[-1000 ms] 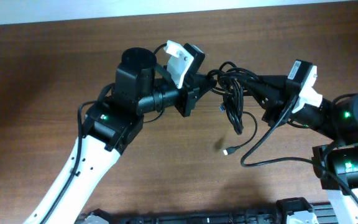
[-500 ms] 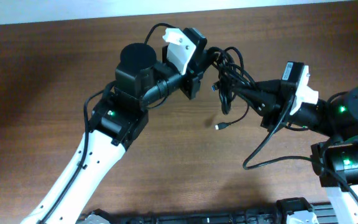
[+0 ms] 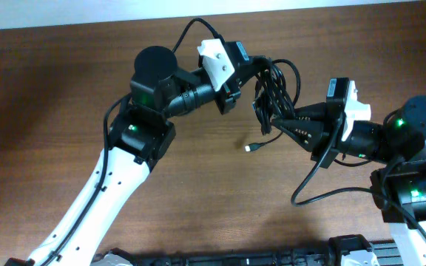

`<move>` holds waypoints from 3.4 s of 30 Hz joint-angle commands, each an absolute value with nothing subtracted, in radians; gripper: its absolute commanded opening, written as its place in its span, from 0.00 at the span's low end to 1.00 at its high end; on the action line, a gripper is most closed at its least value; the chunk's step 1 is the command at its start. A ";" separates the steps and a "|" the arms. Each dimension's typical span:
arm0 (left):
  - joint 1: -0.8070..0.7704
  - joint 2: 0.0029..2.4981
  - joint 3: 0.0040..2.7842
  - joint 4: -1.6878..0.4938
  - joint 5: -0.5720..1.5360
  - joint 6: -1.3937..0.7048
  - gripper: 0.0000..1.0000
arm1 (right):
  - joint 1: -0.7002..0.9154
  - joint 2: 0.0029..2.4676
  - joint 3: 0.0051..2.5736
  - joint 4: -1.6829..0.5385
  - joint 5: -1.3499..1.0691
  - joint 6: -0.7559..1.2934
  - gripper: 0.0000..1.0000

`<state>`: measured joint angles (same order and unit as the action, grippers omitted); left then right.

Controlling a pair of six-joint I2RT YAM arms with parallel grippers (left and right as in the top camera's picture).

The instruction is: Untangle cables

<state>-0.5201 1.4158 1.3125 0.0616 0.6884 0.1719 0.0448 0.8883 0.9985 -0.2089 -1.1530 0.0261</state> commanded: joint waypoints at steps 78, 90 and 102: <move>-0.621 1.413 1.316 0.122 0.486 -0.373 0.00 | -0.080 0.990 1.019 -0.490 -1.006 -0.101 0.52; -0.593 1.414 1.316 0.083 0.444 -0.291 0.00 | -0.080 0.976 1.019 -0.490 -0.892 -0.101 0.58; -0.596 1.414 1.316 0.160 0.667 -0.302 0.00 | -0.080 0.977 1.019 -0.453 -0.804 -0.101 0.65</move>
<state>-0.5941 1.4178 1.3098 0.1478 0.5964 -0.3027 -0.0761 0.9882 0.9989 -0.4633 -0.8742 -0.1013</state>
